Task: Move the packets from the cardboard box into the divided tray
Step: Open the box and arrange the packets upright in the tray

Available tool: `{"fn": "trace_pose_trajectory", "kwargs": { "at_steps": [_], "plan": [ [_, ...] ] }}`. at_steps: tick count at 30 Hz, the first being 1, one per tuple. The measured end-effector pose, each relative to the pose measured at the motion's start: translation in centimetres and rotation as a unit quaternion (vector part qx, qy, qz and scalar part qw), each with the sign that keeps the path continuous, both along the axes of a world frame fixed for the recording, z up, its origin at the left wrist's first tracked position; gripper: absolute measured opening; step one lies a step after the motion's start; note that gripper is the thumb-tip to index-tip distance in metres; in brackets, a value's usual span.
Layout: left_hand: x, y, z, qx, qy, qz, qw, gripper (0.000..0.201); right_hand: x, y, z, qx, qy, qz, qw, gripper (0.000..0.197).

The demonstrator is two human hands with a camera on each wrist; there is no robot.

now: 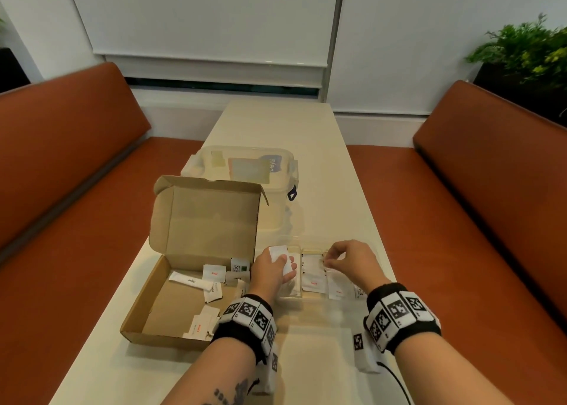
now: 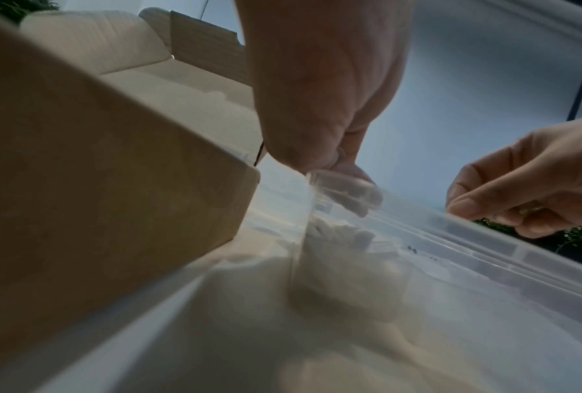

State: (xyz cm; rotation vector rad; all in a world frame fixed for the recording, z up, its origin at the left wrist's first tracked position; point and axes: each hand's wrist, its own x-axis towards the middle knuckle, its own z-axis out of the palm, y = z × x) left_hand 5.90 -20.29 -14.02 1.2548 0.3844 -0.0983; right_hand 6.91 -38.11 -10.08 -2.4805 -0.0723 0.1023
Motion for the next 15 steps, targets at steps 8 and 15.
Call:
{"fn": "trace_pose_trajectory", "kwargs": {
  "at_steps": [8,15],
  "plan": [
    [0.0,-0.1,-0.2,0.012,0.001,0.011,1.0,0.015,-0.3,3.1,-3.3,-0.191,-0.036,0.081,0.978,0.012],
    [-0.1,-0.2,0.1,0.027,0.0,0.01,1.0,0.02,-0.3,3.7,-4.6,-0.251,-0.066,0.102,0.96,0.024]
  ]
}}
